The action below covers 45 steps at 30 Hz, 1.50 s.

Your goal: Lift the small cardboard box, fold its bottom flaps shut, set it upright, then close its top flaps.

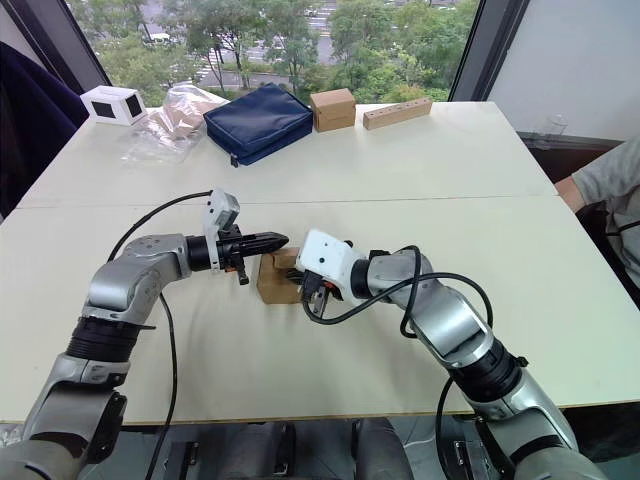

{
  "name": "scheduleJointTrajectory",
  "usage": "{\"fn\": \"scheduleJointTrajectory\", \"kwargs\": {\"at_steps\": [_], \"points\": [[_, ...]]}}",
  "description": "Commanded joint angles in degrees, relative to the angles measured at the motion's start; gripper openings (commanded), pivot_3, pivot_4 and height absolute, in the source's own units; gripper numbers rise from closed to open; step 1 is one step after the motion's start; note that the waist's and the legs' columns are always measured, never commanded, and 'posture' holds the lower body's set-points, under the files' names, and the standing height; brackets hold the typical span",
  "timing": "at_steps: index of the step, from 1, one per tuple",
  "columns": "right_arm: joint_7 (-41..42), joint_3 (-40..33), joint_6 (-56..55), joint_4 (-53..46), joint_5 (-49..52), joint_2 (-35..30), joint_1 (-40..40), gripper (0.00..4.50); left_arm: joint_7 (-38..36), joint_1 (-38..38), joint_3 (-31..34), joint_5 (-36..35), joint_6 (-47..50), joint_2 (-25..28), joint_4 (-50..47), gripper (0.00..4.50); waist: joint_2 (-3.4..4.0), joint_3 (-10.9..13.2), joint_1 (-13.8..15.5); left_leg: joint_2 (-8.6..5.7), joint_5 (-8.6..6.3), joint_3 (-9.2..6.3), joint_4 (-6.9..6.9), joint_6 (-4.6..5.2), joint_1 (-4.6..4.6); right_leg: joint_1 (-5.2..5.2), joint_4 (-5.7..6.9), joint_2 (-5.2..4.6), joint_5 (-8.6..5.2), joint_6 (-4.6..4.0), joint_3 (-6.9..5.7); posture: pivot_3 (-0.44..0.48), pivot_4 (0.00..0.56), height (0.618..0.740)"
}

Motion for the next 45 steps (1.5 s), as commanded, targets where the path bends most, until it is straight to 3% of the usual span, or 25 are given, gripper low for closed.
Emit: {"fn": "scheduleJointTrajectory", "kwargs": {"at_steps": [1, 30, 45], "points": [[0.59, -3.43, 0.90, -3.60, 3.05, -0.24, -0.61, 0.00, 0.18, 0.03, 0.55, -0.06, -1.05, -0.22, -0.73, 0.06, 0.00, 0.00, -0.02, 0.00, 0.00, 0.00, 0.00, 0.00, 0.00, 0.00, 0.00, 0.00, 0.00, 0.00, 0.00, 0.000, 0.150, 0.740], [-4.09, 3.36, -4.50, 8.17, -7.05, 2.66, -3.90, 0.00, 2.48, -0.17, 2.16, -2.79, 3.40, -0.55, -4.55, 0.06, 0.00, 0.00, -0.02, 0.00, 0.01, 0.00, 0.00, -0.01, 0.00, -0.01, 0.00, 0.00, 0.00, 0.00, 0.00, 0.000, 0.150, 0.740], [-0.64, -2.87, 2.50, -0.84, 0.97, 1.26, -0.40, 0.00, -3.27, 3.27, -7.14, 8.77, -11.13, 4.76, -3.27, 0.06, 0.00, 0.00, 0.09, -0.01, 0.00, 0.00, 0.00, -0.01, 0.00, 0.02, -0.01, -0.02, 0.00, 0.00, 0.00, 0.000, 0.150, 0.740]]}}
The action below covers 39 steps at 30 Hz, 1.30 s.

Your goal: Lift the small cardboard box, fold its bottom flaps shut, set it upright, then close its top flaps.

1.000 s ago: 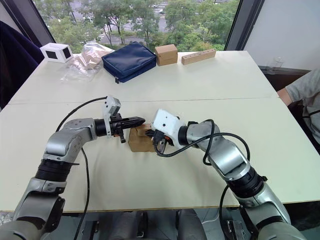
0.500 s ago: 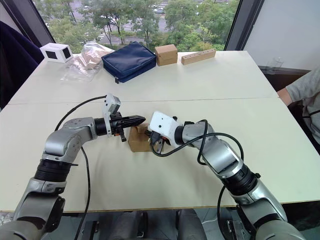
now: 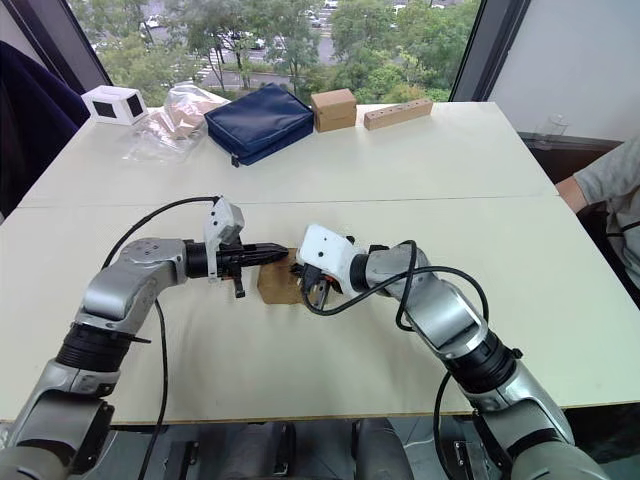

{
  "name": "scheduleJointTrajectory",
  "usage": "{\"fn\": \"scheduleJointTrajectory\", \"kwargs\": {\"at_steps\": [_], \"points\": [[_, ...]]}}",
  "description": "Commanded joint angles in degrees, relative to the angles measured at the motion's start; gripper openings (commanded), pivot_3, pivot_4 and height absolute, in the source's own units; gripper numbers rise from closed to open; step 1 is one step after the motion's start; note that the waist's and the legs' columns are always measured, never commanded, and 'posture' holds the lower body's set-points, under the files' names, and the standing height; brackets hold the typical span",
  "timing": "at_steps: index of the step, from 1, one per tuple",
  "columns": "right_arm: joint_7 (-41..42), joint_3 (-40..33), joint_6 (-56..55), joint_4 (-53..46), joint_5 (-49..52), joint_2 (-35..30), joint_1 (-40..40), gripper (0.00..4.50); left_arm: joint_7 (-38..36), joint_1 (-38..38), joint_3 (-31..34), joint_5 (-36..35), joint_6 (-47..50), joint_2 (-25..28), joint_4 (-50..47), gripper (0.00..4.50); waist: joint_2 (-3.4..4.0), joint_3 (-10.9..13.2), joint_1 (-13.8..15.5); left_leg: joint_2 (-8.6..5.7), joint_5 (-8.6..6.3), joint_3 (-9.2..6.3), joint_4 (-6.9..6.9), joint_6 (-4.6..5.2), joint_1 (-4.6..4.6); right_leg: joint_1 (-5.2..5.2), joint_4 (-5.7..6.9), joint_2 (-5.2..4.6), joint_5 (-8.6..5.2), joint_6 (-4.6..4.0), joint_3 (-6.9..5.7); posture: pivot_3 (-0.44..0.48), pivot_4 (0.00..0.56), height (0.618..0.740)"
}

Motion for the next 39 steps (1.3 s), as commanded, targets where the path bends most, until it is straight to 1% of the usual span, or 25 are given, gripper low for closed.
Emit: {"fn": "scheduleJointTrajectory", "kwargs": {"at_steps": [1, 5, 8, 10, 12, 18, 24, 26, 28, 32, 39], "points": [[0.12, -5.42, 2.13, -4.78, 3.97, -0.57, 1.01, 0.00, -0.42, 1.02, -1.66, 3.01, -3.68, 0.47, 0.80, 0.06, 0.00, 0.00, 0.00, 0.00, 0.00, 0.00, 0.00, 0.00, 0.00, 0.00, 0.00, 0.00, 0.00, 0.00, 0.00, 0.000, 0.150, 0.740], [-0.85, -9.86, 3.32, -6.48, 7.09, -0.20, 2.10, 0.00, -0.17, 1.41, 1.30, 0.44, -2.21, 0.50, -0.49, 0.06, 0.00, 0.00, -0.05, 0.00, 0.00, 0.00, 0.00, 0.01, 0.00, 0.02, 0.00, 0.00, 0.00, 0.00, 0.00, 0.000, 0.150, 0.740], [-2.46, -13.23, 2.39, -5.52, 7.88, -0.22, 2.40, 0.00, 1.27, 1.61, 7.18, -4.75, 3.07, 2.22, -5.68, 0.06, -0.01, 0.01, -0.23, 0.03, -0.01, -0.01, 0.00, 0.01, 0.01, 0.01, 0.00, 0.03, 0.00, 0.00, 0.00, 0.000, 0.150, 0.740], [-2.81, -13.40, 1.08, -4.34, 7.45, -0.60, 2.33, 0.00, 2.12, 1.79, 9.11, -6.66, 5.88, 3.37, -9.07, 0.06, -0.02, 0.02, -0.25, 0.08, -0.01, 0.00, -0.01, 0.02, -0.01, -0.03, 0.00, 0.06, 0.00, 0.00, 0.00, 0.000, 0.150, 0.740], [-2.99, -12.90, -0.11, -2.91, 7.05, -0.50, 1.88, 0.00, 2.88, 2.19, 9.44, -6.99, 7.03, 3.99, -10.91, 0.06, -0.02, 0.02, -0.20, 0.10, -0.01, 0.00, -0.01, 0.02, -0.02, -0.04, 0.00, 0.06, 0.00, 0.00, 0.00, 0.000, 0.150, 0.740], [-2.83, -8.07, -4.88, 3.88, 4.27, 0.94, -1.62, 0.00, 5.31, 3.35, 7.34, -5.34, 6.73, 2.64, -12.23, 0.06, -0.01, 0.01, -0.11, 0.07, -0.01, 0.02, -0.01, 0.01, 0.00, -0.02, 0.00, 0.05, 0.00, 0.00, 0.00, 0.000, 0.150, 0.740], [-2.26, -4.00, -6.47, 6.67, 1.84, 0.90, -2.87, 0.00, 6.10, 4.65, 3.74, -2.97, 4.90, 1.33, -11.70, 0.06, -0.01, 0.01, -0.13, 0.07, -0.01, 0.03, -0.01, 0.01, 0.00, -0.02, 0.00, 0.05, 0.00, 0.00, 0.01, 0.000, 0.150, 0.740], [-2.03, -2.17, -6.41, 7.48, 0.35, 0.32, -2.57, 0.00, 5.58, 5.43, 1.79, -1.28, 3.91, 1.48, -10.94, 0.06, -0.01, 0.01, -0.13, 0.07, -0.01, 0.03, -0.01, 0.01, 0.00, -0.02, 0.00, 0.05, 0.00, 0.00, 0.01, 0.000, 0.150, 0.740], [-2.16, -0.67, -6.82, 8.68, -1.42, -0.20, -2.31, 0.00, 5.33, 6.18, -0.50, 2.07, 1.30, 2.45, -9.30, 0.06, -0.01, 0.01, -0.15, 0.06, -0.01, 0.03, -0.01, 0.01, -0.01, -0.02, 0.00, 0.05, 0.00, 0.00, 0.01, 0.000, 0.150, 0.740], [-2.53, -0.48, -6.89, 10.05, -2.33, 0.27, -2.36, 0.00, 5.44, 6.16, -0.31, 1.82, 0.85, 1.58, -8.28, 0.06, 0.02, -0.01, -0.12, 0.07, 0.00, 0.03, -0.01, 0.01, 0.05, 0.03, 0.00, 0.05, 0.00, 0.00, 0.01, 0.000, 0.150, 0.740], [-2.63, -1.35, -7.29, 10.44, -2.39, 0.57, -2.14, 0.00, 6.42, 6.50, 0.62, 1.01, 1.84, 0.57, -9.27, 0.06, 0.01, -0.01, -0.12, 0.07, 0.00, 0.03, -0.01, 0.01, 0.07, 0.06, 0.00, 0.05, 0.00, 0.00, 0.00, 0.000, 0.150, 0.740]]}}
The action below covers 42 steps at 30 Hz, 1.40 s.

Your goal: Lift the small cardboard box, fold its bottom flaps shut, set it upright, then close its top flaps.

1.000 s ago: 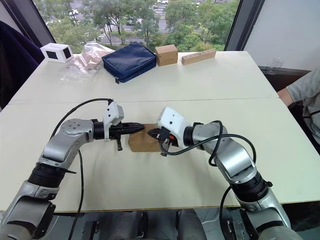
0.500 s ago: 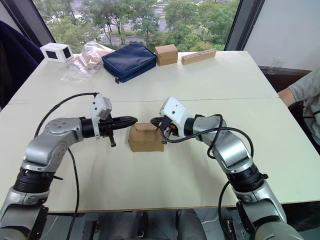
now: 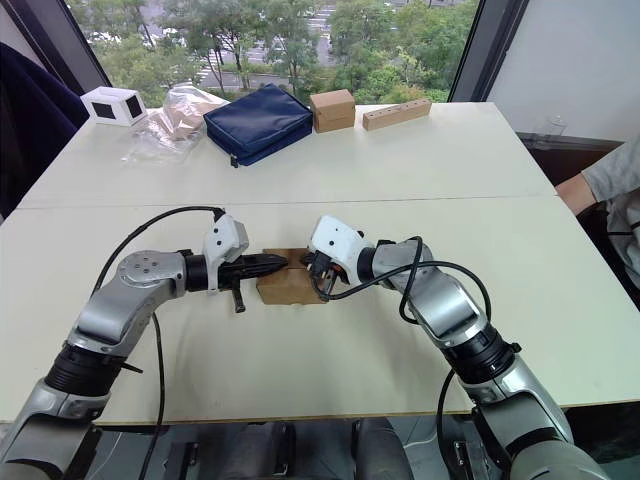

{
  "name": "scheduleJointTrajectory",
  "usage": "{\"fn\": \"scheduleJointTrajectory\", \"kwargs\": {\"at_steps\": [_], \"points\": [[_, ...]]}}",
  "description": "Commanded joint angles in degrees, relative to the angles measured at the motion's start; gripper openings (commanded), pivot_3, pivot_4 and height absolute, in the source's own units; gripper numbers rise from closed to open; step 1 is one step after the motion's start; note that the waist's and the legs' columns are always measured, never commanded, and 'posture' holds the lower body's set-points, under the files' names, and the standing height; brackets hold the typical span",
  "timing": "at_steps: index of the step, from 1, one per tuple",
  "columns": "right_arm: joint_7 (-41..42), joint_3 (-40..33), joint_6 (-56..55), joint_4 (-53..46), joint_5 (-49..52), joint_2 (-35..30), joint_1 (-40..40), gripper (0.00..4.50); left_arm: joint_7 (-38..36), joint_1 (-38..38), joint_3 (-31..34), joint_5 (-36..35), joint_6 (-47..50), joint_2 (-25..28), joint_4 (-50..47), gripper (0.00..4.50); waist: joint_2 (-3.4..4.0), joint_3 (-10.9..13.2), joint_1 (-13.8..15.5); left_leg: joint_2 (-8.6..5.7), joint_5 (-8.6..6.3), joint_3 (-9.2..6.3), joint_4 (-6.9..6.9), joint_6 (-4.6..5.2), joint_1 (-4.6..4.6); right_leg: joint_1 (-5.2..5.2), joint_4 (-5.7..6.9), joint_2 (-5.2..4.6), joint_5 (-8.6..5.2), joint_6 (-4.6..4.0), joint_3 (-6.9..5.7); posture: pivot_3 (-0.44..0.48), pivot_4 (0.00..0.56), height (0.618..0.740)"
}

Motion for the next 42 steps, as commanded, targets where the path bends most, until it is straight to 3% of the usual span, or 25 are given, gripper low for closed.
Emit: {"fn": "scheduleJointTrajectory", "kwargs": {"at_steps": [1, 5, 9, 13, 16, 23, 28, 42], "points": [[-0.40, -1.58, -0.39, -0.07, -0.41, 0.19, -0.56, 0.00, 1.31, 0.54, 1.80, -1.32, 1.53, -0.69, -0.94, 0.06, 0.00, 0.00, 0.02, 0.00, 0.00, 0.00, 0.00, 0.00, 0.00, 0.00, 0.00, 0.00, 0.00, 0.00, 0.00, 0.000, 0.150, 0.740], [-0.08, -7.56, -1.75, -2.05, 4.54, 1.86, 0.33, 0.00, 3.89, 0.11, 7.55, -6.23, 4.65, -2.11, -2.96, 0.06, -0.01, 0.01, 0.00, 0.01, 0.00, -0.01, 0.00, 0.00, -0.01, -0.01, 0.00, 0.00, 0.00, 0.00, 0.00, 0.000, 0.150, 0.740], [-0.47, -22.83, 2.08, -7.70, 16.93, 3.29, 3.39, 0.00, 8.14, 2.22, 16.22, -11.97, 13.03, 0.74, -8.17, 0.06, -0.02, 0.02, 0.00, 0.03, -0.01, -0.03, -0.01, 0.00, -0.06, -0.05, 0.00, 0.00, 0.00, 0.00, 0.00, 0.000, 0.150, 0.740], [1.28, -30.27, 8.05, -12.70, 24.50, -1.63, 8.34, 0.00, 8.59, 7.84, 21.16, -16.33, 19.46, 4.54, -12.52, 0.06, 0.00, 0.01, 0.04, 0.03, -0.02, -0.03, -0.05, 0.02, -0.03, -0.02, -0.03, -0.06, 0.00, 0.00, 0.01, 0.000, 0.150, 0.740], [3.36, -33.99, 13.17, -17.19, 29.27, -7.46, 16.15, 0.00, 8.73, 17.05, 26.03, -20.15, 22.36, 5.31, -17.65, 0.06, -0.01, 0.01, 0.10, 0.04, -0.04, -0.04, -0.08, 0.04, -0.01, 0.05, -0.11, -0.12, 0.00, 0.00, 0.02, 0.000, 0.150, 0.740], [5.58, -38.77, 17.35, -22.12, 35.32, -14.85, 30.37, 0.00, 4.85, 34.78, 30.60, -22.04, 21.11, 8.48, -23.89, 0.06, 0.03, 0.00, 0.09, 0.18, -0.07, -0.03, -0.13, 0.08, 0.10, 0.21, -0.23, -0.20, -0.03, -0.04, 0.05, 0.000, 0.150, 0.740], [7.25, -39.35, 14.93, -21.43, 34.76, -17.44, 38.19, 0.00, 3.15, 41.76, 32.05, -21.91, 19.28, 9.96, -24.88, 0.06, 0.05, 0.00, 0.38, 0.21, -0.08, -0.06, -0.23, 0.09, 0.33, 0.63, -0.67, -0.21, -0.14, -0.27, -0.02, 0.000, 0.150, 0.740], [7.10, -36.26, 10.18, -19.17, 33.80, -18.13, 39.39, 0.00, 3.54, 38.45, 31.33, -24.13, 19.39, 10.19, -21.88, 0.06, 0.07, -0.01, 0.33, 0.21, -0.11, -0.03, -0.29, 0.11, 0.44, 0.84, -0.96, -0.32, -0.15, -0.31, -0.01, 0.000, 0.150, 0.740]]}}
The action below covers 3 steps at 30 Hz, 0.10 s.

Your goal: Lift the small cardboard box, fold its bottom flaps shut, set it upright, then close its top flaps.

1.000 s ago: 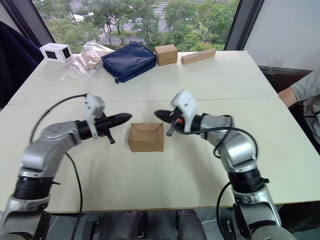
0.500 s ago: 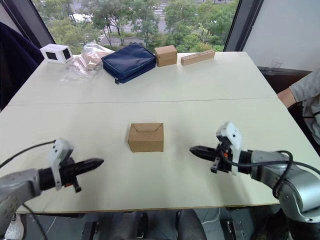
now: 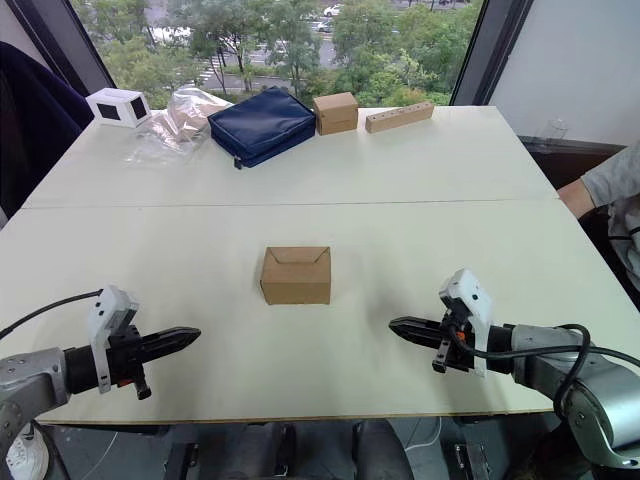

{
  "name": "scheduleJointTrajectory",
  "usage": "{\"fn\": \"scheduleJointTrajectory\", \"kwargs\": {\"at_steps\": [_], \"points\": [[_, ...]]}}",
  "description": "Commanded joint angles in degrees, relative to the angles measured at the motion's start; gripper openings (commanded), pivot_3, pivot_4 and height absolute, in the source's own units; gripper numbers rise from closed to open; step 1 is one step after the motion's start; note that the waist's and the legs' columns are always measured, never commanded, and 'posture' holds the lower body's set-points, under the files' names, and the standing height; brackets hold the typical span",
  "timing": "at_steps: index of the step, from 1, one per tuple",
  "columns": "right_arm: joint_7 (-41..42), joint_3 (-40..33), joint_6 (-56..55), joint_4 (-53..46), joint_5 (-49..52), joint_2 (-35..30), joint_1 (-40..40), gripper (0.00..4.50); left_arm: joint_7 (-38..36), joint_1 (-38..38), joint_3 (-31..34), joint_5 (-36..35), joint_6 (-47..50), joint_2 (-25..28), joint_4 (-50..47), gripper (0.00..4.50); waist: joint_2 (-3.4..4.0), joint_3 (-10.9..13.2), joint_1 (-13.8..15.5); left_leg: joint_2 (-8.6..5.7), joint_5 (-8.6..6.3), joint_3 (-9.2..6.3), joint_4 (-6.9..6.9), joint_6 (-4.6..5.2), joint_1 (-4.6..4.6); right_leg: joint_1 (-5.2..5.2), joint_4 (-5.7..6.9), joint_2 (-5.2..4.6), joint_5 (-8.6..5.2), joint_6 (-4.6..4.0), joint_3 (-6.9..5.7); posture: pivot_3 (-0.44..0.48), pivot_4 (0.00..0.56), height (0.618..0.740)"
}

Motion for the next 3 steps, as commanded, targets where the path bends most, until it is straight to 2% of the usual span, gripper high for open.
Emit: {"fn": "scheduleJointTrajectory", "kwargs": {"at_steps": [1, 3], "points": [[-0.34, 0.00, -1.05, -0.38, 0.59, -0.26, -0.76, 0.00, 0.37, -1.67, 0.96, -2.11, 0.05, 0.11, 0.05, 0.06, 0.00, 0.00, 0.02, 0.00, 0.00, 0.00, -0.01, 0.00, 0.00, 0.00, 0.00, 0.00, 0.00, 0.00, 0.00, 0.000, 0.150, 0.740], [-0.41, 0.27, -1.04, -0.42, 0.68, -0.32, -1.01, 0.00, 0.40, -1.85, 1.06, -2.62, 0.42, 0.18, 0.25, 0.06, 0.00, 0.00, 0.04, 0.00, 0.00, 0.00, -0.01, 0.00, 0.00, 0.00, 0.00, -0.01, 0.00, 0.00, 0.00, 0.000, 0.150, 0.740]]}}
